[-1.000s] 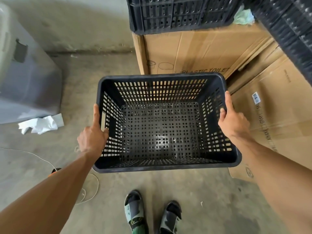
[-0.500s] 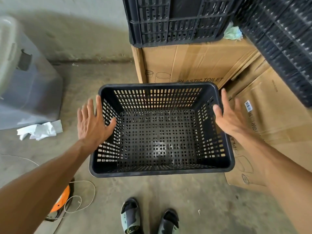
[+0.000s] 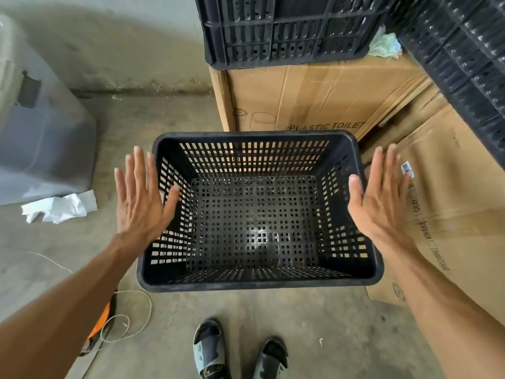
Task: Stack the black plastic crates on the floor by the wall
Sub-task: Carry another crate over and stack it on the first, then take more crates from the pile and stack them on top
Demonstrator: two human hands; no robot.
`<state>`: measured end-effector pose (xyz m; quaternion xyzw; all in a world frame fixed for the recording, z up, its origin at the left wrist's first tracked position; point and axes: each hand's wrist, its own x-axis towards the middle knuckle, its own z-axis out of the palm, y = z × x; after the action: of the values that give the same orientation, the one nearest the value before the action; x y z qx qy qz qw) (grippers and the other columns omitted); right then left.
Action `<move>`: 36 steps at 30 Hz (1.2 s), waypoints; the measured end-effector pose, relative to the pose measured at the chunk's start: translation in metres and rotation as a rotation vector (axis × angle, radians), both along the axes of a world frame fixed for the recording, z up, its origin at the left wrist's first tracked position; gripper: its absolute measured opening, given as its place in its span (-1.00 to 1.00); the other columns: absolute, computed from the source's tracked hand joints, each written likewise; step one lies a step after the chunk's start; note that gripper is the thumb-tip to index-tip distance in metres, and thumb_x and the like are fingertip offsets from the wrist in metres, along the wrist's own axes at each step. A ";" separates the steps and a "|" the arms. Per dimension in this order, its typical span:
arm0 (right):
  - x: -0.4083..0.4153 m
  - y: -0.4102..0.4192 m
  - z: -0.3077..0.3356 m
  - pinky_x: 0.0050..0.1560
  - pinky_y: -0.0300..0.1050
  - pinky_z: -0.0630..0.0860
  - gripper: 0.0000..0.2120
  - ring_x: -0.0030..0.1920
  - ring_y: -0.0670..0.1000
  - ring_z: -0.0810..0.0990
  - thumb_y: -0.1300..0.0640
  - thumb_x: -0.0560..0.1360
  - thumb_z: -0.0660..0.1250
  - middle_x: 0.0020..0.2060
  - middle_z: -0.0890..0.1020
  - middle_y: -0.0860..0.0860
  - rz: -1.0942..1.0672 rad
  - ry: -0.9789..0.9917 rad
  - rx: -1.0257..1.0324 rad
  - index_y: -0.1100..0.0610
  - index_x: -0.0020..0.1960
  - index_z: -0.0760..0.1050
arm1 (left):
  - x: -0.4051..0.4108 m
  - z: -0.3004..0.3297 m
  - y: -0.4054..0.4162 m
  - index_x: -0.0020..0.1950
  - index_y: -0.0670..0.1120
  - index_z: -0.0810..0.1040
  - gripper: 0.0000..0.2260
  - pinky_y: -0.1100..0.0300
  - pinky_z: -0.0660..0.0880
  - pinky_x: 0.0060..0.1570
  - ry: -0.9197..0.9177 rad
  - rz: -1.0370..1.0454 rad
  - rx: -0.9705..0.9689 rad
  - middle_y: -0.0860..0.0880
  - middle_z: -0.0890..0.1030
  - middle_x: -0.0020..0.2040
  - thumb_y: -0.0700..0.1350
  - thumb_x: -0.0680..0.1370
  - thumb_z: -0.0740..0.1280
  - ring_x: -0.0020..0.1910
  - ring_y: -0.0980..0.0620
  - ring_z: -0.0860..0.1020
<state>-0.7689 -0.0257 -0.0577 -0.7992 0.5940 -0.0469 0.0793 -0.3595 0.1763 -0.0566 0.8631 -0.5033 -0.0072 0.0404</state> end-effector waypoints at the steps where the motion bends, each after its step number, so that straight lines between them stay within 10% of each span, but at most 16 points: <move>1: -0.001 0.005 -0.008 0.55 0.27 -0.13 -0.33 0.59 0.24 -0.06 -0.20 0.64 -0.09 0.60 -0.10 0.20 0.012 0.032 0.029 0.05 0.63 -0.20 | 0.001 -0.006 0.004 0.64 -0.11 -0.18 -0.25 -0.10 -0.26 0.54 0.000 -0.008 0.056 -0.15 -0.24 0.61 0.29 0.60 -0.06 0.60 -0.12 -0.21; 14: 0.013 0.000 0.035 0.52 0.24 -0.31 -0.29 0.54 0.17 -0.41 -0.27 0.63 -0.13 0.50 -0.49 0.14 0.036 0.390 0.432 -0.07 0.55 -0.48 | 0.012 0.021 -0.005 0.59 -0.20 -0.30 -0.20 -0.10 -0.27 0.53 -0.022 -0.089 0.482 -0.22 -0.37 0.56 0.31 0.61 -0.06 0.57 -0.16 -0.29; 21: 0.056 0.041 0.118 0.53 0.27 -0.02 -0.33 0.59 0.14 0.05 -0.31 0.59 -0.01 0.59 0.15 0.07 0.189 0.283 0.410 -0.10 0.62 -0.06 | -0.014 0.121 -0.009 0.57 -0.18 0.19 -0.31 -0.06 0.32 0.41 0.093 -0.165 0.265 -0.17 0.42 0.43 0.20 0.57 0.20 0.40 -0.15 0.40; 25: 0.083 0.064 0.187 0.35 0.07 0.40 -0.35 0.40 0.10 0.45 -0.33 0.56 0.12 0.46 0.42 0.02 0.206 0.267 0.452 -0.05 0.56 0.23 | -0.021 0.172 0.005 0.50 -0.11 0.30 -0.35 -0.04 0.44 0.26 0.118 -0.148 0.292 -0.10 0.51 0.32 0.25 0.52 0.20 0.28 -0.10 0.48; 36: 0.122 0.073 0.365 0.28 0.06 0.44 -0.38 0.35 0.08 0.46 -0.34 0.52 0.15 0.38 0.47 0.00 0.166 0.205 0.345 -0.04 0.45 0.39 | -0.008 0.325 0.003 0.45 -0.03 0.36 -0.37 -0.05 0.42 0.24 0.118 -0.141 0.284 -0.09 0.50 0.32 0.28 0.49 0.22 0.30 -0.11 0.46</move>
<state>-0.6470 0.0475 0.3069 -0.8204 0.5305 0.1435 0.1577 -0.3670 0.1795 0.2686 0.8208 -0.5532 -0.1318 -0.0533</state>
